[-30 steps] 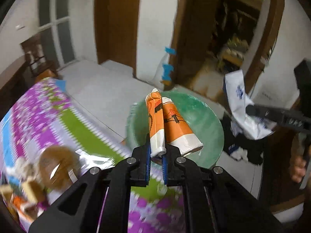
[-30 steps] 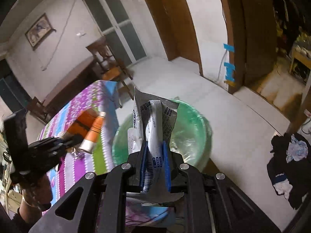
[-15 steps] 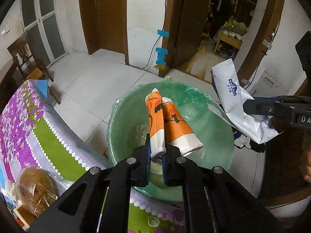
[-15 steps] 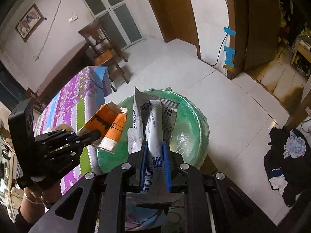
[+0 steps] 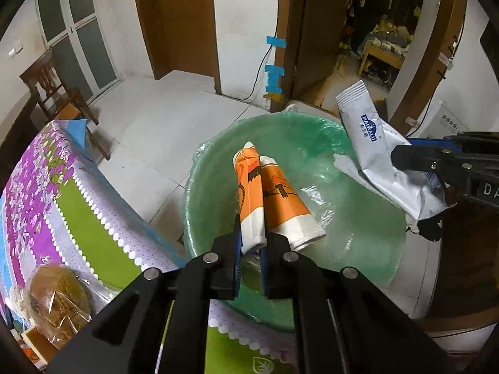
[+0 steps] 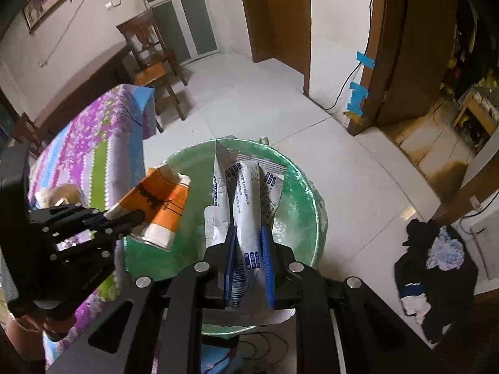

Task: Collect trash
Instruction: 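Open both tools to drop the wrappers into the green bin, then move both tools back over the table toward the remaining trash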

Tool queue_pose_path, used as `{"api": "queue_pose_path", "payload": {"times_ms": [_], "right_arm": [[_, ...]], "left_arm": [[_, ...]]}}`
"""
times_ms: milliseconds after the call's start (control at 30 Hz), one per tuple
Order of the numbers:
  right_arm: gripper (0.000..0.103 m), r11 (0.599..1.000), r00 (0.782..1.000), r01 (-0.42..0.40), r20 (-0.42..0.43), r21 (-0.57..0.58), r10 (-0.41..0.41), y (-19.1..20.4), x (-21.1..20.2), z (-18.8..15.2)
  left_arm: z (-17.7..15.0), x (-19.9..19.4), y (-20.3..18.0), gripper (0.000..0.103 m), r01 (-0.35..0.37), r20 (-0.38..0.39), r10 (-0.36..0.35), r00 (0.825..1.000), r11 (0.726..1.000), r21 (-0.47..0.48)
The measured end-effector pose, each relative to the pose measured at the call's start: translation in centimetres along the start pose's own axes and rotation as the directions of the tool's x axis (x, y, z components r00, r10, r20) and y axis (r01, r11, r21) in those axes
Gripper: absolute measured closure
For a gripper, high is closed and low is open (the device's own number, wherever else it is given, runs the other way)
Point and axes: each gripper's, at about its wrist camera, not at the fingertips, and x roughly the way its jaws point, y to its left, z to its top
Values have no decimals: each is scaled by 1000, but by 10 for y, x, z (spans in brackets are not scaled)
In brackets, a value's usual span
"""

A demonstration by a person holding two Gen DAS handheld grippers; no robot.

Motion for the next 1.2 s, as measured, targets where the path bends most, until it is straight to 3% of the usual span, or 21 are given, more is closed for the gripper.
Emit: {"api": "queue_pose_path", "payload": {"times_ms": [300, 367, 400, 433, 933, 1200], "right_arm": [[86, 1000, 1000, 8, -8, -22, -8, 6, 12, 4], [74, 999, 1000, 18, 1, -34, -18, 9, 11, 4], [60, 999, 1000, 30, 8, -33, -30, 8, 9, 4], [59, 999, 999, 33, 16, -36, -32, 9, 8, 4], [60, 998, 999, 42, 14, -39, -41, 11, 7, -15], [59, 995, 994, 75, 82, -60, -70, 23, 0, -34]], "left_arm": [[5, 0, -4, 93, -36, 13, 36, 999, 999, 25], [5, -2, -3, 78, -47, 26, 47, 999, 999, 24], [4, -3, -1, 53, -50, 35, 49, 998, 999, 19], [3, -6, 0, 37, -60, 55, 60, 997, 998, 11], [-17, -30, -10, 37, -118, 110, 114, 987, 993, 30], [-42, -46, -10, 36, -239, 148, 235, 961, 971, 4]]}}
